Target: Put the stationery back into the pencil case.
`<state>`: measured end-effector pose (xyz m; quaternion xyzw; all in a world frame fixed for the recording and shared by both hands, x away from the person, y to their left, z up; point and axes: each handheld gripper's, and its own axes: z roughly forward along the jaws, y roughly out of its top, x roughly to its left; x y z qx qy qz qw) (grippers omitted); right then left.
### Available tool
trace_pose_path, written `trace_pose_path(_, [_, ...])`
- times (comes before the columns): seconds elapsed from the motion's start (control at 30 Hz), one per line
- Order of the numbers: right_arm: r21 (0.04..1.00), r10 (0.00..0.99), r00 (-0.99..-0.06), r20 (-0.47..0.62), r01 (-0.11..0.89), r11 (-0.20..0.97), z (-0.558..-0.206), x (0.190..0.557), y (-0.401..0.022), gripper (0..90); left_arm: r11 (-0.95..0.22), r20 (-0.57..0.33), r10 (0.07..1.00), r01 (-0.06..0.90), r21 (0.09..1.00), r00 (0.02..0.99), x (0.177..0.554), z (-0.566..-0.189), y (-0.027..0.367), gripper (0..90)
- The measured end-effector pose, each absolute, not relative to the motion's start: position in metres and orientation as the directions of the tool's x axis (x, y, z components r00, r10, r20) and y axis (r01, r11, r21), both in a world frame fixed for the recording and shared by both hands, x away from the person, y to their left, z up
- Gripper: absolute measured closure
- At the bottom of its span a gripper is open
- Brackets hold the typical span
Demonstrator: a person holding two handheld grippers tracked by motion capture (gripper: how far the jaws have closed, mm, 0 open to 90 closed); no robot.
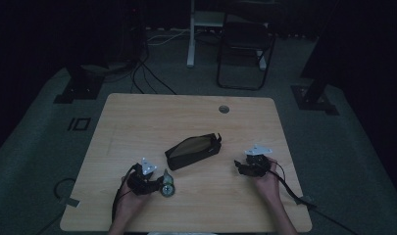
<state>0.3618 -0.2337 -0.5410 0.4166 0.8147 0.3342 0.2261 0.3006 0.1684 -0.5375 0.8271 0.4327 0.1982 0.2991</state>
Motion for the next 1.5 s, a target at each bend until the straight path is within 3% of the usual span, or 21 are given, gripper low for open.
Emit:
trace_pose_path(0.5, [0.727,0.826,-0.557,-0.091,0.529,0.437,-0.543,0.362,-0.233,35.9,-0.502,0.084,0.780,0.539,0.677,0.621,0.296,-0.532,0.150,45.5])
trace_pose_path(0.77, [0.729,0.825,-0.558,-0.091,0.527,0.437,-0.542,0.362,-0.233,35.9,-0.462,0.035,0.769,0.518,0.720,0.638,0.274,-0.523,0.142,37.9])
trace_pose_path(1.07, [0.729,0.825,-0.558,-0.091,0.527,0.437,-0.542,0.363,-0.233,36.0,-0.499,0.025,0.730,0.506,0.703,0.684,0.258,-0.530,0.140,30.1])
trace_pose_path(1.5, [0.724,0.827,-0.554,-0.093,0.532,0.439,-0.543,0.363,-0.233,35.9,-0.571,0.016,0.650,0.473,0.671,0.760,0.269,-0.542,0.138,30.3])
